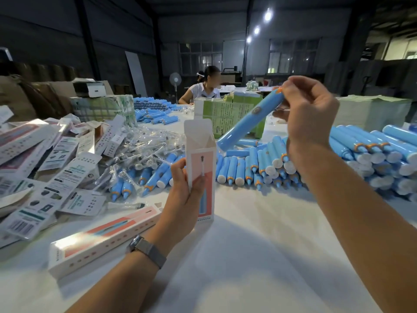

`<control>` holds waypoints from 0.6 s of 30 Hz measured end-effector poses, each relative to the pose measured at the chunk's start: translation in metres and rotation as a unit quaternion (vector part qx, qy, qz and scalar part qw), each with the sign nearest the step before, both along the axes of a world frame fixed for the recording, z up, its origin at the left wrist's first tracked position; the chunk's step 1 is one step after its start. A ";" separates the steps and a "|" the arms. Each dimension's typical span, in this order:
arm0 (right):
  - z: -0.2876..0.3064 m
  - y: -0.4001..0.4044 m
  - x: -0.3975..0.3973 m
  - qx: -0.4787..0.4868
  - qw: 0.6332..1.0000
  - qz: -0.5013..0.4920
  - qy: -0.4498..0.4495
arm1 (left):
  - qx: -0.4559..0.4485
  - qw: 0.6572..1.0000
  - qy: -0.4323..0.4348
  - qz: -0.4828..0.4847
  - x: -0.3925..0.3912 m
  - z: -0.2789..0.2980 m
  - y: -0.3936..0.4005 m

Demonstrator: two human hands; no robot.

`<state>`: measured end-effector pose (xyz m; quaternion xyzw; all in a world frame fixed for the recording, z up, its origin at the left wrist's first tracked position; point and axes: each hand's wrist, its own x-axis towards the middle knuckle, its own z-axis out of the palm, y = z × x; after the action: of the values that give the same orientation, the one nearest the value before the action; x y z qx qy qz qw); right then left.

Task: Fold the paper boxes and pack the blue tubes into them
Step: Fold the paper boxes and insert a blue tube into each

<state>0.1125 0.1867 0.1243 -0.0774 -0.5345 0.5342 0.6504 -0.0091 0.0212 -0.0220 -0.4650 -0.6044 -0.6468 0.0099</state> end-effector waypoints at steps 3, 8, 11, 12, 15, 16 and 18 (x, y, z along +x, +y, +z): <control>0.012 -0.009 0.009 -0.035 0.996 0.064 0.048 | -0.001 0.999 0.030 0.021 0.003 0.002 0.001; 0.019 -0.018 0.018 -0.026 0.991 0.093 0.089 | 0.006 0.992 0.118 0.048 0.008 0.008 -0.001; 0.015 -0.028 0.019 0.087 0.994 0.036 0.053 | 0.008 0.988 0.149 0.051 0.010 0.010 -0.003; 0.013 -0.032 0.019 0.139 0.990 0.004 0.034 | 0.010 0.987 0.152 0.055 0.010 0.010 -0.003; 0.008 -0.041 0.018 0.270 0.961 -0.055 -0.022 | 0.012 0.986 0.156 0.061 0.011 0.010 -0.003; 0.004 -0.044 0.016 0.296 0.952 -0.059 -0.044 | 0.011 0.986 0.157 0.064 0.012 0.009 -0.002; -0.007 -0.048 0.009 0.322 0.939 -0.067 -0.098 | 0.013 0.985 0.157 0.074 0.013 0.008 -0.002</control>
<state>0.1213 0.1385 0.1172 0.0488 -0.7325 0.2785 0.6193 0.0038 0.0189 -0.0145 -0.5143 -0.6199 -0.5710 0.1588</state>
